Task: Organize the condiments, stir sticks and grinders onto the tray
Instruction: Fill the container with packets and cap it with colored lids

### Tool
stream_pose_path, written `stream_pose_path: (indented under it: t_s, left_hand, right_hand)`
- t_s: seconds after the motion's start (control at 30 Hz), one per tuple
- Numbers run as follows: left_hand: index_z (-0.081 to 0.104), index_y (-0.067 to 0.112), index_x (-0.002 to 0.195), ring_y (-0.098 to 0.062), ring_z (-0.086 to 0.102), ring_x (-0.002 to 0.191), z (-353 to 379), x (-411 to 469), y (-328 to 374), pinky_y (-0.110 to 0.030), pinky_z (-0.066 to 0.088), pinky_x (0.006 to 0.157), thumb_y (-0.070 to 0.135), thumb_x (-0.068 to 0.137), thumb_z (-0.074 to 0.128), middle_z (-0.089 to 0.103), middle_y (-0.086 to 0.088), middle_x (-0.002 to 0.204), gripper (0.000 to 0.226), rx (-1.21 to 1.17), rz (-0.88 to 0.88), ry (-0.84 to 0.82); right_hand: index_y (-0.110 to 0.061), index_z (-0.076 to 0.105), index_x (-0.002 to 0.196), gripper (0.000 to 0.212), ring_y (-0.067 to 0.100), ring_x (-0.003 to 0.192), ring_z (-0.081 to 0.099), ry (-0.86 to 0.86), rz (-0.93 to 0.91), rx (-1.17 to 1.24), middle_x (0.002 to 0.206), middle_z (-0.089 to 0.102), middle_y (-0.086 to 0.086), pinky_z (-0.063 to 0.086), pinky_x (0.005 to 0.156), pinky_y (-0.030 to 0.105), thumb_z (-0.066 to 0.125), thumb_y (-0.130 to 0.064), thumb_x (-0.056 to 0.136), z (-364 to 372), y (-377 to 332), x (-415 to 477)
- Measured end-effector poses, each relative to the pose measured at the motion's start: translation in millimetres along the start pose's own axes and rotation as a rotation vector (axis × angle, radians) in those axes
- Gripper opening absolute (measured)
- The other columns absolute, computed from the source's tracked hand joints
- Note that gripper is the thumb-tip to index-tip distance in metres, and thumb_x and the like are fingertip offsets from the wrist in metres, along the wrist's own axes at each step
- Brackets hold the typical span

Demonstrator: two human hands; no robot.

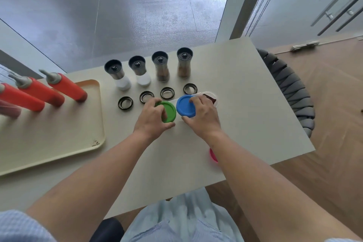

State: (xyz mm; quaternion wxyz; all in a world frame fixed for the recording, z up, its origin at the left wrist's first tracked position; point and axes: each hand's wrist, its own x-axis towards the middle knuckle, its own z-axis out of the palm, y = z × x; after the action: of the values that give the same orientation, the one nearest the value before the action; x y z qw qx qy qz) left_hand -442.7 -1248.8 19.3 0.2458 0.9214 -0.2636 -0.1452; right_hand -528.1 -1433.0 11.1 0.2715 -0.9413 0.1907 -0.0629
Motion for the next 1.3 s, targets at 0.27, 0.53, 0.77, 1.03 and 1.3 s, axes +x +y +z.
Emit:
stream_pose_path:
  t_s: [0.27, 0.53, 0.77, 1.03, 1.3]
  left_hand:
    - [0.051, 0.021, 0.137, -0.021, 0.055, 0.114, -7, 9, -4, -0.035, 0.048, 0.096, 0.041, 0.062, 0.093, 0.051, 0.002, 0.128, 0.088, -0.001, -0.035, -0.023]
    - [0.049, 0.021, 0.143, -0.021, 0.056, 0.118, -9, 13, -3, -0.034, 0.048, 0.096, 0.046, 0.064, 0.091, 0.049, 0.003, 0.134, 0.093, 0.059, -0.046, -0.071]
    - [0.049, 0.02, 0.143, -0.02, 0.056, 0.117, -9, 15, -5, -0.032, 0.047, 0.095, 0.046, 0.064, 0.091, 0.049, 0.003, 0.132, 0.093, 0.065, -0.037, -0.06]
    - [0.05, 0.022, 0.142, -0.02, 0.057, 0.115, -11, 15, -5, -0.032, 0.048, 0.092, 0.046, 0.064, 0.091, 0.05, 0.004, 0.13, 0.091, 0.07, -0.035, -0.061]
    - [0.05, 0.021, 0.141, -0.021, 0.057, 0.113, -10, 14, -5, -0.03, 0.046, 0.09, 0.045, 0.064, 0.091, 0.05, 0.003, 0.13, 0.091, 0.079, -0.038, -0.058]
  right_hand:
    - [-0.028, 0.054, 0.142, 0.071, 0.027, 0.123, 0.043, -0.144, 0.032, -0.217, 0.136, 0.049, 0.001, 0.039, 0.106, 0.04, 0.075, -0.055, 0.079, 2, -9, 12]
    - [-0.029, 0.04, 0.15, 0.084, 0.032, 0.145, 0.023, -0.322, -0.111, -0.325, 0.154, 0.035, 0.0, 0.02, 0.122, 0.049, 0.071, -0.053, 0.076, -21, -12, 30]
    - [-0.016, 0.052, 0.136, 0.083, 0.028, 0.122, 0.04, -0.3, -0.109, -0.526, 0.129, 0.05, 0.003, 0.04, 0.103, 0.04, 0.066, -0.073, 0.077, -20, -27, 40]
    - [-0.016, 0.051, 0.133, 0.087, 0.033, 0.123, 0.036, -0.49, -0.195, -0.615, 0.139, 0.038, 0.009, 0.042, 0.101, 0.047, 0.072, -0.072, 0.068, -39, -36, 65]
    - [-0.008, 0.061, 0.122, 0.084, 0.03, 0.114, 0.039, -0.353, -0.093, -0.677, 0.12, 0.048, 0.008, 0.043, 0.089, 0.039, 0.055, -0.08, 0.079, -24, -37, 53]
